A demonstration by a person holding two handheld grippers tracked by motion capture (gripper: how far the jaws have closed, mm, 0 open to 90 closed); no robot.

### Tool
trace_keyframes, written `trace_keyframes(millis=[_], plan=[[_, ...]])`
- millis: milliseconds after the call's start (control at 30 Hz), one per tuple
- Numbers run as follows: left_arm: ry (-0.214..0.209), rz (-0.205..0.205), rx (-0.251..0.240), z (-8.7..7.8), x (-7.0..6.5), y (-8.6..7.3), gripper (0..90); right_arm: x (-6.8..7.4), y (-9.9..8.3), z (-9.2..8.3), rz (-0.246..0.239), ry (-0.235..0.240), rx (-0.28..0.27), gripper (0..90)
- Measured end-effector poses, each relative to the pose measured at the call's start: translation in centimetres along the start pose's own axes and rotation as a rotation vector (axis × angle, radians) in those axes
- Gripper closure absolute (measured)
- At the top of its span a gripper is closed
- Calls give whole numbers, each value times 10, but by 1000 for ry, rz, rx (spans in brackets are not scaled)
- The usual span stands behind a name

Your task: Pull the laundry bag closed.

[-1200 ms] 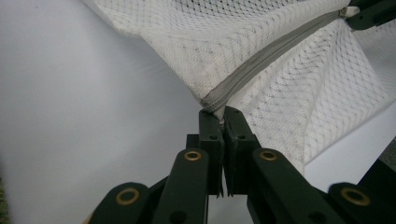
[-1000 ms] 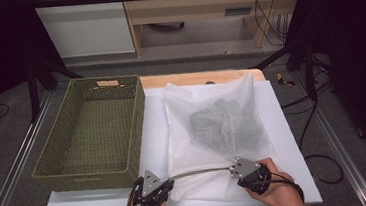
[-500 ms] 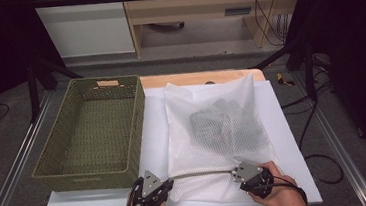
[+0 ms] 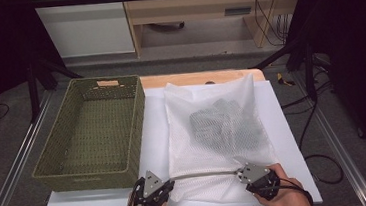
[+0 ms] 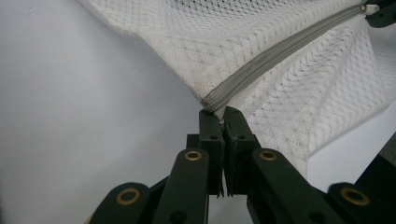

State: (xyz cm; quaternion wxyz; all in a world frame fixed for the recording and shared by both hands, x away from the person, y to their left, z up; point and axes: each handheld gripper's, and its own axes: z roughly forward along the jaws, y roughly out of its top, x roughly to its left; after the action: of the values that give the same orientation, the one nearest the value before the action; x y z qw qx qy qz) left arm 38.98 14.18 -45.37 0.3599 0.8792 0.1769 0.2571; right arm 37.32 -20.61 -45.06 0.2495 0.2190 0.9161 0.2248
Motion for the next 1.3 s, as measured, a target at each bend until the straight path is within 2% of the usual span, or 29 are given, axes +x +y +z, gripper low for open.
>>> trace_keyframes(millis=[267,467,600,700,933,1067,1300], plan=[[1,-7,-3,0,-1,0,879,-1,-1,-2,11,-1,-5,821],[8,4,-5,-1,-1,2,879,-1,-4,-3,17,-1,-6,821],[9,-14,-5,0,0,1,879,-1,-7,-4,18,-6,3,822],[4,-3,-3,0,-1,1,879,-1,-9,-5,18,-2,2,821],[10,-14,-14,-2,-2,2,880,0,-15,-6,26,-2,6,821],[9,-3,-16,-2,-3,2,880,-2,-17,-8,35,-7,1,821],[7,-7,-16,-2,-3,1,880,-2,-17,-8,32,-6,1,821]])
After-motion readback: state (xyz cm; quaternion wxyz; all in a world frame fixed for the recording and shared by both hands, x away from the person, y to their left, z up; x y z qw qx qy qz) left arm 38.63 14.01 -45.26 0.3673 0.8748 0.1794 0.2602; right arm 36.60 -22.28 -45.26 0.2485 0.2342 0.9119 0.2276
